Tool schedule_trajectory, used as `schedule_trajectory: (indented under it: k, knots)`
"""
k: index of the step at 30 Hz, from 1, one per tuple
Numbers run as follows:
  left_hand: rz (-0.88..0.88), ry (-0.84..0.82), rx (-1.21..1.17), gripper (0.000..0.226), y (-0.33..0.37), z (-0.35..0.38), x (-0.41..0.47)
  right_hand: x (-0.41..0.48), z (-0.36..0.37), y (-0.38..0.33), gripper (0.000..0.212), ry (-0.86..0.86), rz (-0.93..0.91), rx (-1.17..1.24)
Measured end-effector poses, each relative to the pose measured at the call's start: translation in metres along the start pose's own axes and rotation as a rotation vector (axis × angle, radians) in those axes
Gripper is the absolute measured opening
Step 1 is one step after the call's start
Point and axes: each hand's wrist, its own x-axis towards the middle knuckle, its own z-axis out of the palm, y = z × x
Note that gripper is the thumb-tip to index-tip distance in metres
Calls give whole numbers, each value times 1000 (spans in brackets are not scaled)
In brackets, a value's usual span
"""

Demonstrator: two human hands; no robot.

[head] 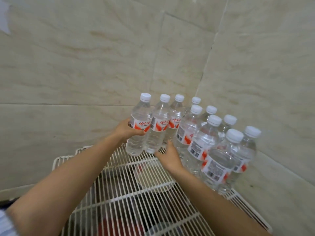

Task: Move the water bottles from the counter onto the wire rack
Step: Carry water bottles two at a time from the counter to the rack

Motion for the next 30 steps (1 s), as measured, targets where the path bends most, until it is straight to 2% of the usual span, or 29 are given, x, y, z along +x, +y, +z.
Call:
schedule_trajectory:
  k: [6,9,12,17,22,25,30]
  knots:
    - [23,45,138,65,-3,4,-2,-31,-1,12,57,-111,-32,-71]
    - [-55,56,264,82,2,-4,-23,-44,-7,12,53,-141,-43,-45]
    - [-115,150,377,78,2,-18,-67,-58,-13,6,51,-186,-140,-103]
    - [-133,379,434,48,-14,-41,-193,-98,0,-28,47,-335,-370,-202]
    - [-230,723,395,39,-39,-42,-356,-198,34,-59,37,-540,-702,-84]
    - [-342,899,393,35,-53,-37,-460,-269,57,-65,35,-718,-836,-47]
    - [-600,1163,423,36,-63,-19,-625,-361,85,-69,38,-966,-920,-148]
